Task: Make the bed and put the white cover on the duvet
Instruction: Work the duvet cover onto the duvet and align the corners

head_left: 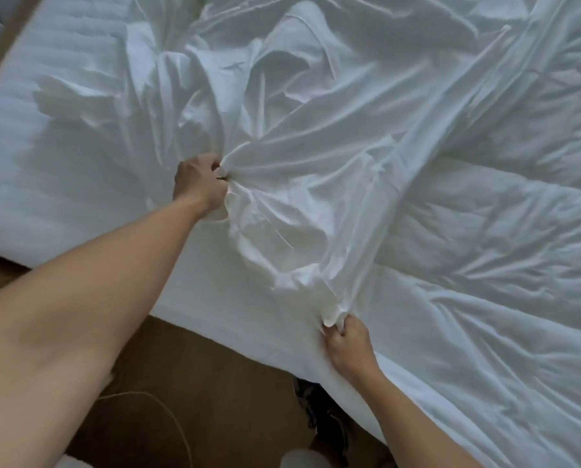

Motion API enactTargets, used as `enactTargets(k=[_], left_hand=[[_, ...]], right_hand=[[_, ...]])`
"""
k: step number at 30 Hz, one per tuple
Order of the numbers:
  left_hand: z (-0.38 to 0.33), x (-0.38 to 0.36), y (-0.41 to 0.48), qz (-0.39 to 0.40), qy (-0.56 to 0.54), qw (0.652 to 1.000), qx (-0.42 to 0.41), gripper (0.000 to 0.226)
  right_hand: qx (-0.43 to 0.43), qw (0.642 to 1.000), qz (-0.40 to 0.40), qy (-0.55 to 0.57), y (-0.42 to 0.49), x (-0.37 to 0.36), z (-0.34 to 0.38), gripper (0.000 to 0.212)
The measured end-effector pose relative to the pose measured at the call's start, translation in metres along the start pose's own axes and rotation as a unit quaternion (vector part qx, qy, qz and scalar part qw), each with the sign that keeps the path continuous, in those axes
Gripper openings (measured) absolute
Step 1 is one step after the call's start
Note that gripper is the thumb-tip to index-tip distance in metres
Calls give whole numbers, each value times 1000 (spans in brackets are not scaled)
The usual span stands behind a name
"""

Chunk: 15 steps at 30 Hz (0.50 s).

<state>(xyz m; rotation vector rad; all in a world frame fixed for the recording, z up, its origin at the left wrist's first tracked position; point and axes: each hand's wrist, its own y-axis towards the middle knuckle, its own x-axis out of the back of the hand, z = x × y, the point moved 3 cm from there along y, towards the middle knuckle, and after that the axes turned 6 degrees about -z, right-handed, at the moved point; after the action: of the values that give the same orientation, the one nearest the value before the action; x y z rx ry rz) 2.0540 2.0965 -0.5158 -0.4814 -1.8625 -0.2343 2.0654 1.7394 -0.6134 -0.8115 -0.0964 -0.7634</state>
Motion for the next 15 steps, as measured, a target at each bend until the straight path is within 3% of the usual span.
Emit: enactTargets(k=[4, 6, 9, 15], left_hand=[[18, 9, -3, 0, -58, 997, 52, 8], [23, 9, -1, 25, -97, 993, 69, 23], [24, 10, 7, 49, -116, 990, 56, 43], [43, 19, 27, 49, -99, 994, 4, 44]], right_hand=[[-30, 999, -40, 16, -16, 30, -29, 45], [-48, 997, -57, 18, -24, 40, -49, 44], [-69, 994, -79, 2, -36, 40, -76, 43], [-123, 982, -143, 0, -59, 41, -120, 46]])
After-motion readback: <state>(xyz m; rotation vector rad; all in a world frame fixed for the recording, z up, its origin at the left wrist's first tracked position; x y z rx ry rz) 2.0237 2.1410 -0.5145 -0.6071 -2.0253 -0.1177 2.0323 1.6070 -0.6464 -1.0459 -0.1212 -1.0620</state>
